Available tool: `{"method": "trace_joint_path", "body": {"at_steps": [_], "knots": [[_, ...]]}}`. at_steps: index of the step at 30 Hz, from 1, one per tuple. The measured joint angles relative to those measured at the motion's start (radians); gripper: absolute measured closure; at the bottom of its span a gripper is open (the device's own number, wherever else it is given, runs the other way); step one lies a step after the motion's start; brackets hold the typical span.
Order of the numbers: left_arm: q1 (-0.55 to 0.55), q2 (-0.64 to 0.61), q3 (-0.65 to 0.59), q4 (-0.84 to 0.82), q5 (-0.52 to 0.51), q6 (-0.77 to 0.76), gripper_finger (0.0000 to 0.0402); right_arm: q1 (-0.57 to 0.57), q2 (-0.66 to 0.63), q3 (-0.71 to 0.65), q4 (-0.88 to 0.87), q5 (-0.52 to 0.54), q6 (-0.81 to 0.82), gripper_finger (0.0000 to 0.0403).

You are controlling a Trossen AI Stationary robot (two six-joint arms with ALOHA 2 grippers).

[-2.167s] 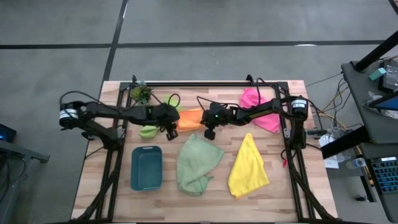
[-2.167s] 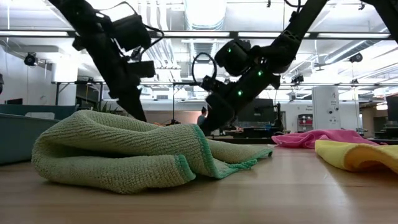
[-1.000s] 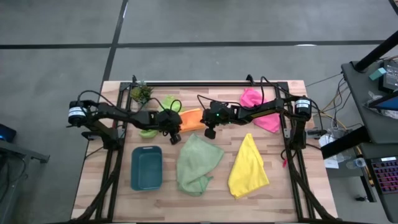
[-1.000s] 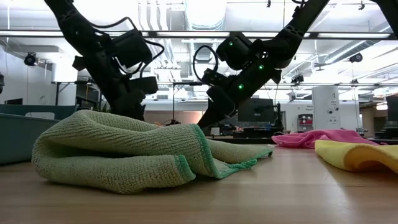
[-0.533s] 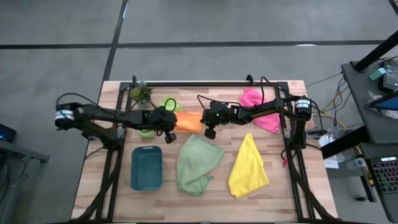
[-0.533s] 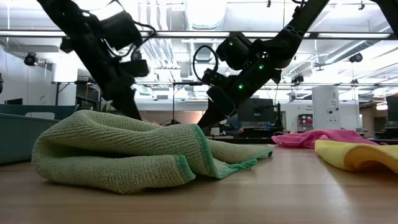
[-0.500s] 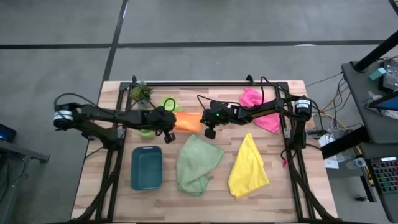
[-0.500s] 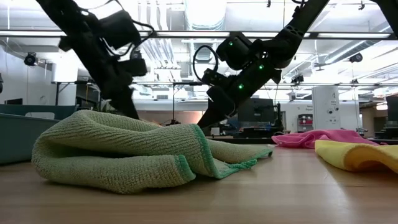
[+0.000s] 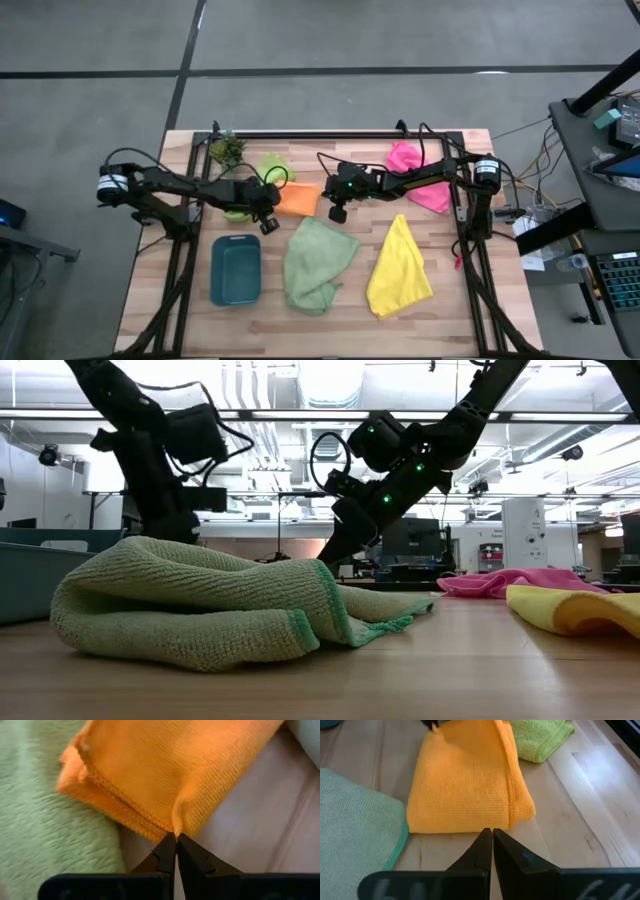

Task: Fold microfiber towels
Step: Fold the orange microfiber cloth

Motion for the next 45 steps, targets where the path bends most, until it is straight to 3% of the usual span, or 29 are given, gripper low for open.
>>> {"method": "trace_joint_path", "body": {"at_steps": [6,13,23,27,32,39,45], "knots": [[0.001,0.038,0.005,0.015,-0.002,-0.006,0.0401,0.0,0.0,0.0,0.0,0.0,0.0,0.0394],[0.002,-0.004,0.013,0.002,-0.019,-0.006,0.04,0.0,0.0,0.0,0.0,0.0,0.0,0.0394],[0.002,-0.105,0.02,-0.057,-0.02,0.007,0.0314,0.0,0.0,0.001,-0.007,0.0,-0.003,0.0394],[0.005,-0.156,0.035,-0.041,-0.025,0.092,0.0288,0.0,0.0,0.001,-0.012,0.0,-0.003,0.0394],[0.059,-0.184,0.034,0.086,-0.052,0.227,0.0284,0.0,0.0,0.001,-0.015,0.0,-0.014,0.0394],[0.182,-0.131,0.018,0.167,-0.042,0.296,0.0284,0.0,0.0,0.001,-0.022,0.0,-0.019,0.0394],[0.204,-0.048,0.018,0.218,0.032,0.321,0.0284,0.0,0.0,0.001,-0.024,0.0,-0.023,0.0394]]}}
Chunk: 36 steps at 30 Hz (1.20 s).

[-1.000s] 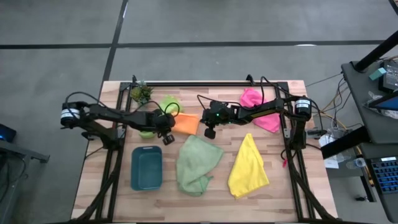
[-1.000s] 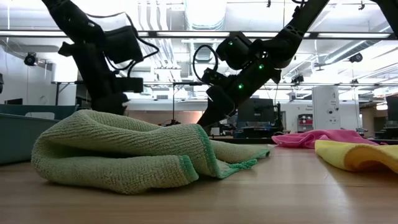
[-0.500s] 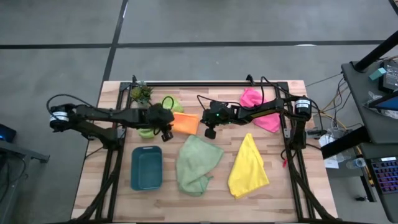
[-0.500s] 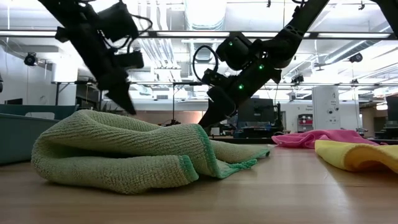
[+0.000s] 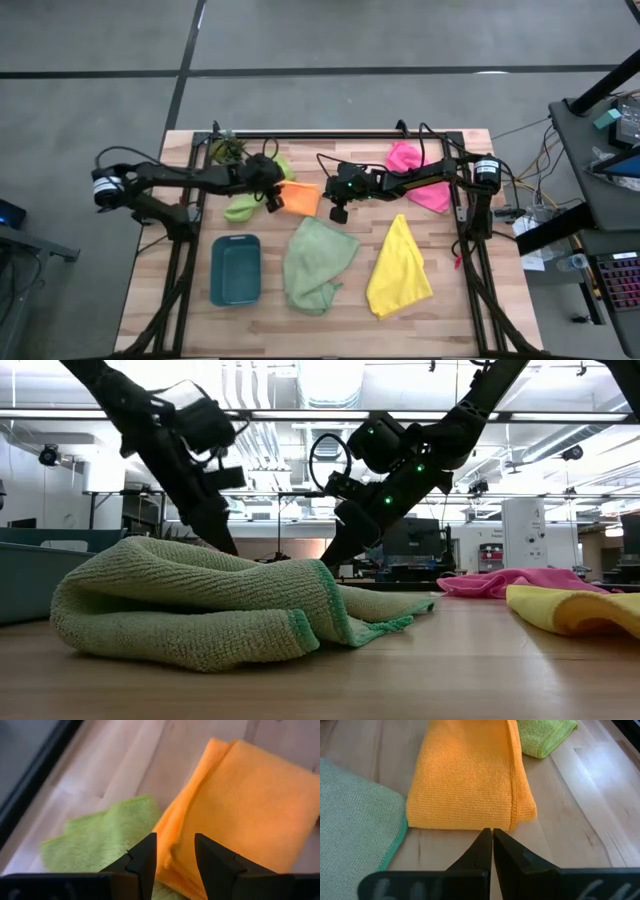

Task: Fold microfiber towels
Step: Fold the orange microfiber cloth

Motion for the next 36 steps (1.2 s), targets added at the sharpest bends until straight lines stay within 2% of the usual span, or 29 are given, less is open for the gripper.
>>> {"method": "trace_joint_path", "body": {"at_steps": [8,15,20,36], "knots": [[0.001,0.045,0.0,0.005,-0.008,0.0,0.0296,0.0,0.0,0.0,0.0,0.0,-0.007,0.0394],[0.002,0.04,0.002,0.006,-0.03,0.022,0.0393,0.0,0.0,0.0,0.0,0.0,-0.007,0.0394],[0.004,0.04,0.009,0.005,-0.101,0.024,0.0397,0.0,0.0,0.0,0.0,0.0,-0.007,0.0394],[0.008,0.078,0.002,-0.005,-0.088,-0.038,0.0397,0.0,0.0,0.0,0.0,0.0,-0.005,0.0394]]}}
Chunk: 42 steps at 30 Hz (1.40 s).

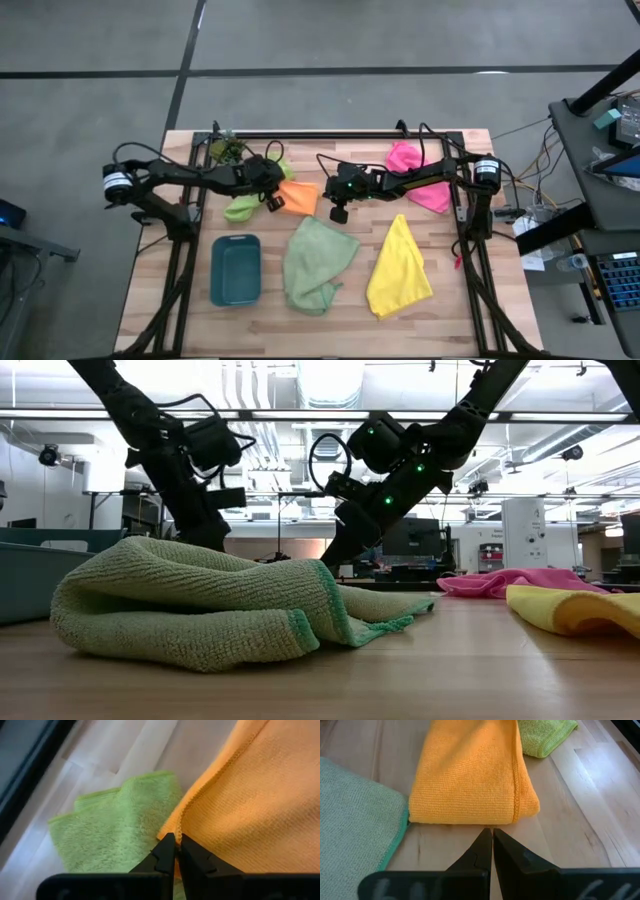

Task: Fold microfiber towels
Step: Fold the orange microfiber cloth

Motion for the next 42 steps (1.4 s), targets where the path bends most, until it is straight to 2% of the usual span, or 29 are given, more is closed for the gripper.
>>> {"method": "trace_joint_path", "body": {"at_steps": [6,13,17,21,29,36,39,42], "knots": [[0.0,-0.01,0.014,-0.024,0.042,-0.009,0.0382,-0.001,0.0,0.0,0.001,0.0,-0.007,0.0394],[0.0,-0.01,0.018,-0.07,0.04,-0.024,0.029,-0.005,0.0,0.0,0.018,-0.009,0.0,0.0393],[-0.001,-0.019,0.022,-0.089,0.04,-0.025,0.0244,-0.035,0.001,0.009,0.028,-0.113,0.0,0.0375],[-0.002,-0.027,0.021,-0.091,0.039,-0.02,0.022,-0.074,0.001,0.016,0.046,-0.182,-0.026,0.0337],[-0.002,-0.027,0.021,-0.071,0.038,0.008,0.0217,-0.112,0.035,0.016,0.138,-0.186,-0.07,0.0282],[-0.002,-0.027,0.016,0.024,0.039,0.061,0.022,-0.112,0.096,0.024,0.227,-0.187,-0.069,0.0285],[-0.002,-0.027,0.014,0.032,0.04,0.087,0.0241,-0.113,0.096,0.036,0.226,-0.189,-0.068,0.0292],[-0.002,-0.027,0.007,0.032,0.042,0.084,0.028,-0.116,0.099,0.037,0.222,-0.227,-0.069,0.0299]]}}
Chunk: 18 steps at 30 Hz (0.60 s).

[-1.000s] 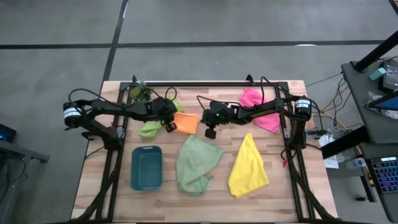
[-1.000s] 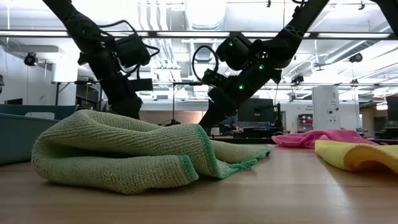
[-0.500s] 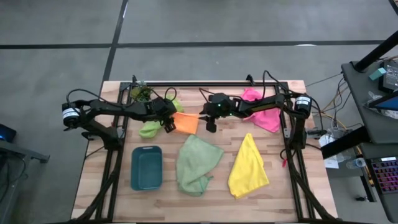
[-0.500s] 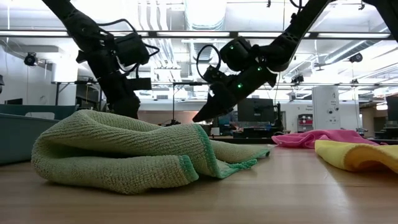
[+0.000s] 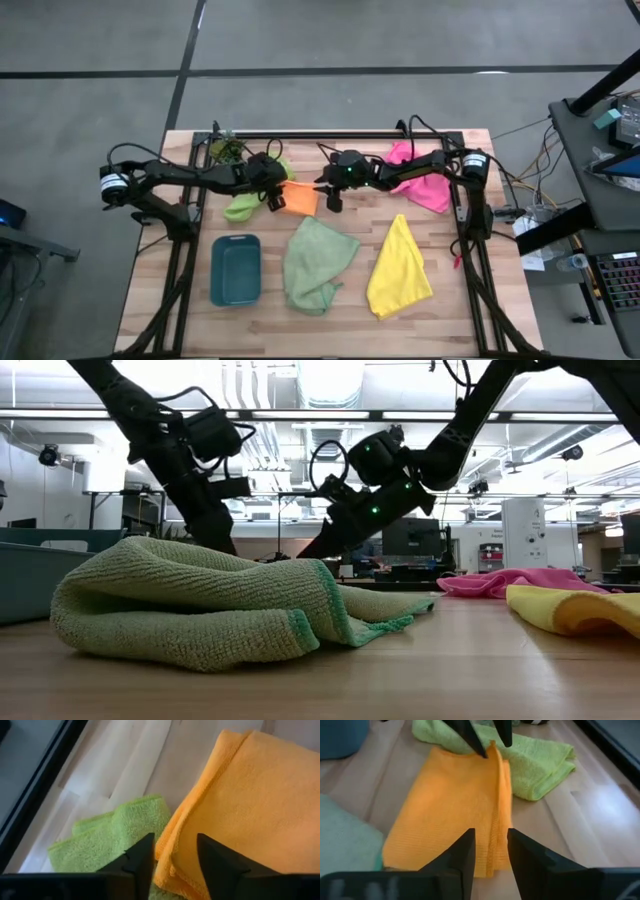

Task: Fold microfiber towels
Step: Fold the orange microfiber cloth

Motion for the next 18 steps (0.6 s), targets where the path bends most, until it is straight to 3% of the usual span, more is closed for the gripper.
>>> {"method": "trace_joint_path", "body": {"at_steps": [7,14,18], "knots": [[0.0,0.001,-0.011,0.001,0.003,-0.002,0.0391,-0.002,0.043,-0.005,0.006,-0.004,0.016,0.0314],[-0.001,-0.011,0.008,0.0,0.003,0.004,0.04,-0.003,0.072,-0.005,0.011,-0.005,0.018,0.0335],[-0.001,-0.042,0.014,0.0,0.0,0.005,0.0401,-0.003,0.072,-0.004,0.009,-0.005,0.001,0.0374]]}}
